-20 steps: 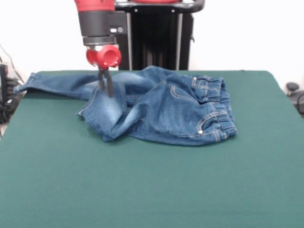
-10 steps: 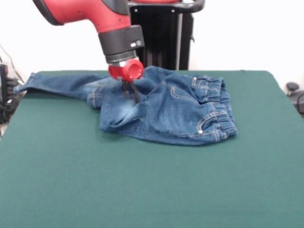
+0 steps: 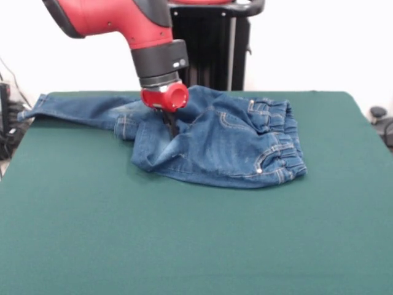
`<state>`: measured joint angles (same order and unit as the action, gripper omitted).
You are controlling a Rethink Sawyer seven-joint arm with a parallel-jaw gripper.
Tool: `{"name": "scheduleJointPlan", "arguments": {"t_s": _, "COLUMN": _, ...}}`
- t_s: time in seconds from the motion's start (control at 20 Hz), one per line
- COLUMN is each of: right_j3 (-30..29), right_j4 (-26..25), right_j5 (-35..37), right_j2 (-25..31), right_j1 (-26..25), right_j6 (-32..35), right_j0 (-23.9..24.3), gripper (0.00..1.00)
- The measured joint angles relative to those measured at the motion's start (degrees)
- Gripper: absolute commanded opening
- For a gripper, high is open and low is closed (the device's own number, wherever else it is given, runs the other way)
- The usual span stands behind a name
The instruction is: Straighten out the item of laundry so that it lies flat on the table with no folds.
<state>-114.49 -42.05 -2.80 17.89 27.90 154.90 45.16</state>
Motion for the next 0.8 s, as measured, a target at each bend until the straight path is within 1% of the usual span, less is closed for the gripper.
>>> {"name": "scheduleJointPlan", "arguments": {"t_s": 0.15, "right_j3": 0.5, "right_j4": 0.0, "right_j5": 0.3, "right_j2": -3.1, "right_j1": 1.9, "right_j6": 0.0, "right_j0": -4.0, "gripper": 0.0}}
{"name": "scheduleJointPlan", "arguments": {"t_s": 0.25, "right_j3": 1.3, "right_j4": 0.0, "right_j5": 1.0, "right_j2": -6.9, "right_j1": 3.6, "right_j6": 0.0, "right_j0": -8.3, "gripper": 0.0}}
{"name": "scheduleJointPlan", "arguments": {"t_s": 0.35, "right_j3": 1.7, "right_j4": 0.0, "right_j5": 1.8, "right_j2": -8.8, "right_j1": 4.5, "right_j6": 0.0, "right_j0": -10.1, "gripper": 0.0}}
{"name": "scheduleJointPlan", "arguments": {"t_s": 0.4, "right_j3": 2.2, "right_j4": 0.0, "right_j5": 3.6, "right_j2": -10.6, "right_j1": 5.7, "right_j6": 0.0, "right_j0": -11.6, "gripper": 0.0}}
{"name": "scheduleJointPlan", "arguments": {"t_s": 0.55, "right_j3": 2.9, "right_j4": -0.1, "right_j5": 6.2, "right_j2": -12.2, "right_j1": 6.8, "right_j6": 0.0, "right_j0": -12.2, "gripper": 0.0}}
{"name": "scheduleJointPlan", "arguments": {"t_s": 0.6, "right_j3": 4.2, "right_j4": -0.8, "right_j5": 8.4, "right_j2": -14.1, "right_j1": 7.4, "right_j6": 0.0, "right_j0": -12.7, "gripper": 0.0}}
{"name": "scheduleJointPlan", "arguments": {"t_s": 0.75, "right_j3": 6.2, "right_j4": -2.7, "right_j5": 9.5, "right_j2": -17.0, "right_j1": 7.3, "right_j6": 0.0, "right_j0": -14.1, "gripper": 0.0}}
{"name": "scheduleJointPlan", "arguments": {"t_s": 0.8, "right_j3": 7.4, "right_j4": -3.9, "right_j5": 9.5, "right_j2": -18.9, "right_j1": 7.0, "right_j6": 0.0, "right_j0": -15.3, "gripper": 0.0}}
